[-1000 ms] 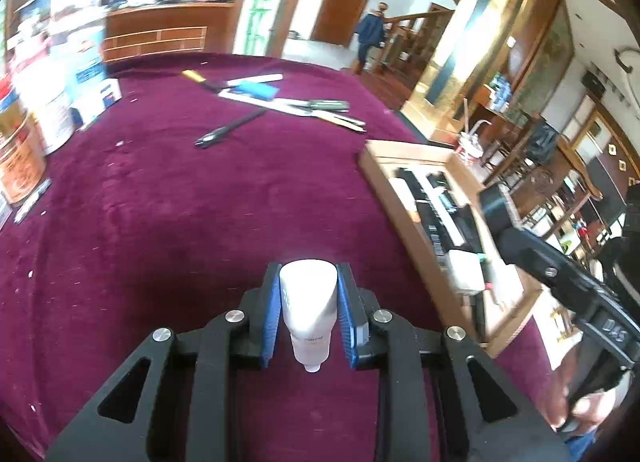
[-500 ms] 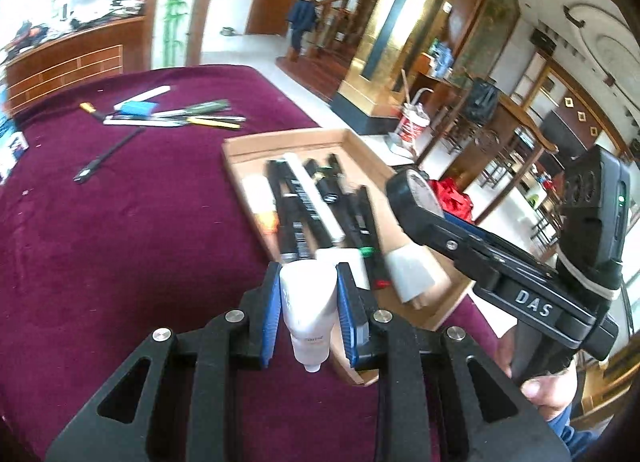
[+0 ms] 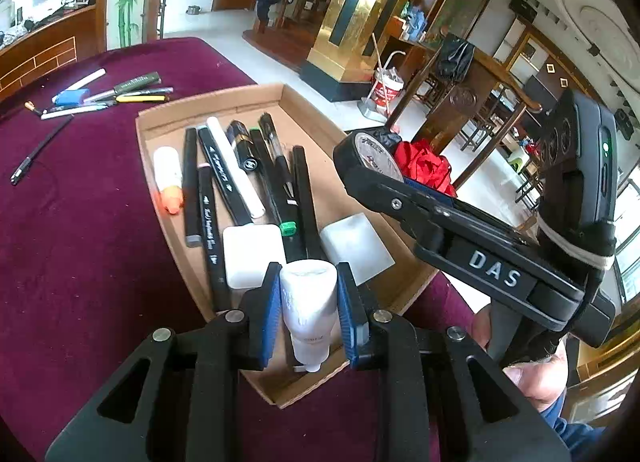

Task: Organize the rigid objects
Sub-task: 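Carry the white bottle and tape roll over the box with both grippers, then lower the bottle and tape roll into the box and open both grippers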

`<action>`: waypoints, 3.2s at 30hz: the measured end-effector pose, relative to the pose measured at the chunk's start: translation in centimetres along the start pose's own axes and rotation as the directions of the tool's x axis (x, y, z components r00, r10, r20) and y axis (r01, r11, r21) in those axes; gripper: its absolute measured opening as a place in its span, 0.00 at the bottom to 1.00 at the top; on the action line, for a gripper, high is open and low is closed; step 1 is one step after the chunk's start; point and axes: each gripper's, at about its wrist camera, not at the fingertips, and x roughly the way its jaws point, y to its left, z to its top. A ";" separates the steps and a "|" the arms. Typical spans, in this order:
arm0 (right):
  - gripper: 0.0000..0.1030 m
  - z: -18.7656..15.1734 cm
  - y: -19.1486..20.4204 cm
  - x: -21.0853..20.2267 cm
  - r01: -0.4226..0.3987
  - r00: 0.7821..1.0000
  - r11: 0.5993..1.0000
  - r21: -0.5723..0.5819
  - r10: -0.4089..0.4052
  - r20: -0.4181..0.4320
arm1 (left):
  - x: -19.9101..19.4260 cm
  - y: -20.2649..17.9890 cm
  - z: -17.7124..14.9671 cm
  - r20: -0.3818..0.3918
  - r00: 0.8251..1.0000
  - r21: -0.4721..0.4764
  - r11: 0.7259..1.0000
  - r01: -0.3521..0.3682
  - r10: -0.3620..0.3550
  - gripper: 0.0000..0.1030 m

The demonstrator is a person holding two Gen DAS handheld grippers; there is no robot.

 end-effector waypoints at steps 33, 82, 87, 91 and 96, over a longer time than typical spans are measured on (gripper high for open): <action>0.50 -0.2 0.3 4.7 0.111 0.984 0.992 -0.054 -0.118 -0.137 | 3.7 0.7 -0.5 -0.024 1.000 -0.043 0.999 -0.010 0.009 0.22; 0.50 -0.5 -0.1 4.7 0.142 0.983 0.990 -0.017 -0.143 -0.115 | 2.8 1.6 -1.6 0.019 1.000 -0.054 0.999 0.010 -0.009 0.23; 0.50 -0.4 -0.2 4.3 0.131 0.987 0.991 -0.011 -0.131 -0.090 | 2.9 1.3 -1.6 0.025 1.000 -0.045 0.999 -0.004 0.005 0.24; 0.51 -0.5 -0.2 4.0 0.128 0.989 0.992 -0.006 -0.128 -0.078 | 2.8 1.2 -1.5 0.036 0.999 -0.041 0.999 -0.014 0.016 0.32; 0.52 -0.5 -0.1 3.8 0.134 0.989 0.991 -0.011 -0.135 -0.059 | 2.8 1.3 -1.5 0.048 0.998 -0.041 0.999 -0.034 0.036 0.41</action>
